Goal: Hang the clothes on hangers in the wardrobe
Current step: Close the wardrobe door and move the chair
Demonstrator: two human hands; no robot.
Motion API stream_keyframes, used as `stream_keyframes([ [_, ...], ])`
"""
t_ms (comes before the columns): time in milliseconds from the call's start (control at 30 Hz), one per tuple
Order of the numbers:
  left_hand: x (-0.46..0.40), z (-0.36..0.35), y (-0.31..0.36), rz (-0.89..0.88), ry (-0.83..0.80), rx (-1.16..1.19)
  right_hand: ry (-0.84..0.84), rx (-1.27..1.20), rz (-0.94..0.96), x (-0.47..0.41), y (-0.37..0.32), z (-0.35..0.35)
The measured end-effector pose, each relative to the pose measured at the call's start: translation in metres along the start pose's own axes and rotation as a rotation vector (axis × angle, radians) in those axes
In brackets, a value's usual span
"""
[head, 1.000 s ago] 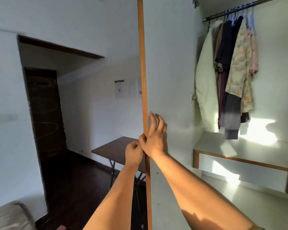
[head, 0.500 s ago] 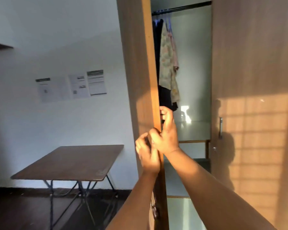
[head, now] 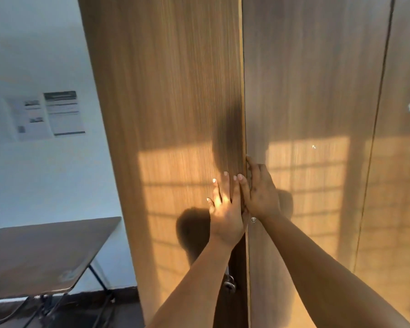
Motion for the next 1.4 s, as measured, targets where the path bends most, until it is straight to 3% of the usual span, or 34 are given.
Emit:
stream_keyframes([
  [200, -0.062, -0.089, 0.024, 0.199, -0.016, -0.132, 0.024, -0.123, -0.23, -0.001, 0.13, -0.038],
  [467, -0.118, -0.155, 0.023, 0.272, 0.015, -0.273, -0.256, -0.238, -0.609, -0.002, 0.247, -0.102],
  [633, -0.145, -0.182, 0.007, 0.276, -0.087, -0.321, -0.318, -0.351, -0.614, -0.003, 0.262, -0.129],
  [800, -0.159, -0.2, -0.003, 0.281, -0.169, -0.369, -0.198, -0.416, -0.642, 0.004, 0.261, -0.138],
  [1067, -0.15, -0.199, -0.014, 0.238, -0.01, -0.337, 0.059, -0.349, -0.651, 0.018, 0.239, -0.123],
  [1400, -0.154, -0.206, -0.015, 0.24, 0.03, -0.311, -0.025, -0.441, -0.661, 0.007, 0.248, -0.138],
])
Point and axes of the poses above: each hand's wrist, its own x-axis away from the middle knuckle, its own z-axis out of the back of the hand, y = z × x, the point moved 5 cm from there along -x, towards the middle knuckle, and after that the axes turned 13 degrees about z, right-handed, at the moved point
